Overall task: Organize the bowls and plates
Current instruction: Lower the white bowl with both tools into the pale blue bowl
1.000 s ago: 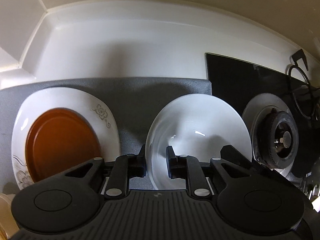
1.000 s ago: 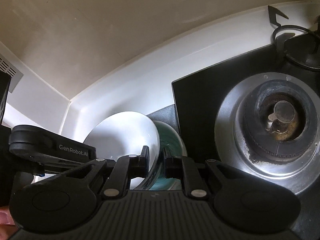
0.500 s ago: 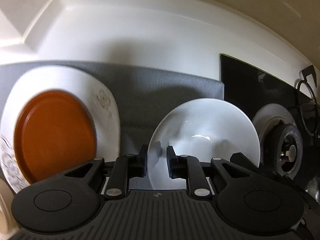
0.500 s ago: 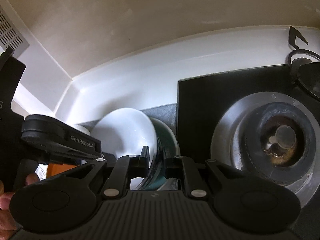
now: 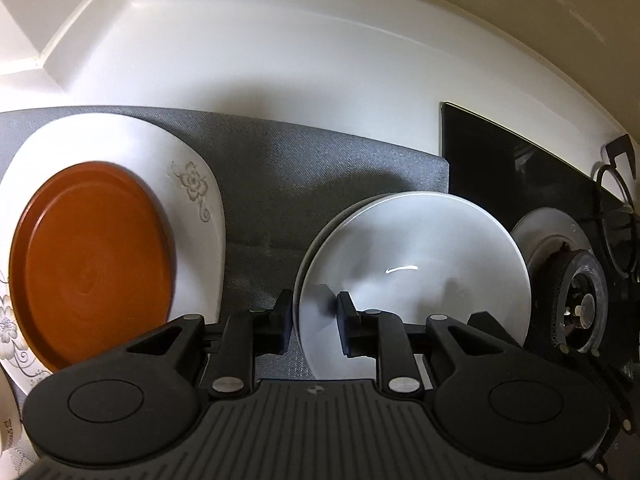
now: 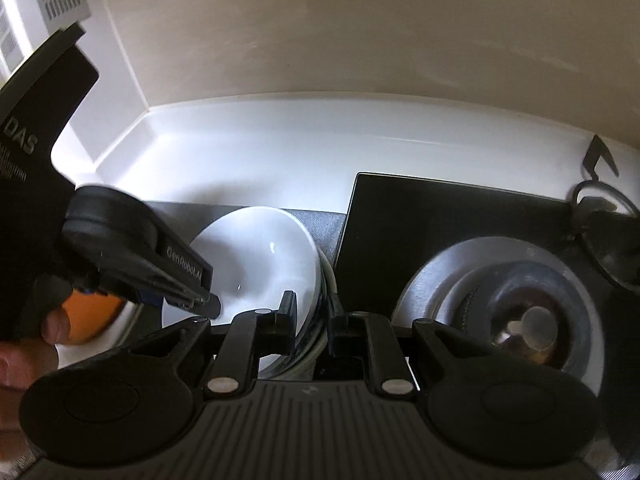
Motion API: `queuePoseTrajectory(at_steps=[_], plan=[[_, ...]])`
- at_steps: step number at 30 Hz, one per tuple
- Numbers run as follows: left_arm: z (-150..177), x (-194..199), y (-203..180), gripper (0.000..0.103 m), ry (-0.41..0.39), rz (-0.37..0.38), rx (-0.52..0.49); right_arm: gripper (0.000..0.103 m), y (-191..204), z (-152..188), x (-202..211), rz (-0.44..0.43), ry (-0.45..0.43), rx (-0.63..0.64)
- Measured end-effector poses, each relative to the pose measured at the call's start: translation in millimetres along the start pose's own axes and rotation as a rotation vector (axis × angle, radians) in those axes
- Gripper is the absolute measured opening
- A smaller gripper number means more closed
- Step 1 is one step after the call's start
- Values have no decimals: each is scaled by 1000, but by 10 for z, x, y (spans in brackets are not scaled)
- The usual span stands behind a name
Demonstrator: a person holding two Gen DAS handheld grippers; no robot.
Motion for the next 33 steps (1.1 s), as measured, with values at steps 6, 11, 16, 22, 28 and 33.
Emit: queuePoseTrajectory(at_steps=[6, 11, 16, 22, 28, 33], plan=[[22, -68, 99, 24, 17, 48, 65, 19, -283, 19, 27, -130, 69, -151], [93, -85, 172, 24, 13, 99, 108, 19, -498, 57, 12, -197, 97, -247], [147, -86, 190, 25, 15, 121, 113, 23, -579, 67, -61, -219, 118, -289], [337, 38, 140, 27, 24, 112, 98, 30, -464, 117, -126, -263, 158, -275], [376, 32, 220, 27, 24, 126, 115, 30, -338, 167, -104, -227, 157, -218], [291, -37, 99, 32, 10, 61, 66, 35, -324, 174, -210, -249, 178, -235]])
Point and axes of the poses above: each gripper's, at about its wrist camera, not at the fingertips, and x roughly against the way its jaws point, y to its left, z to its underside, the point moved 1 cm from there along -x, roughly the way its jaws point, and after that the axes turned 12 degrees about z, right-handed, at the moved point
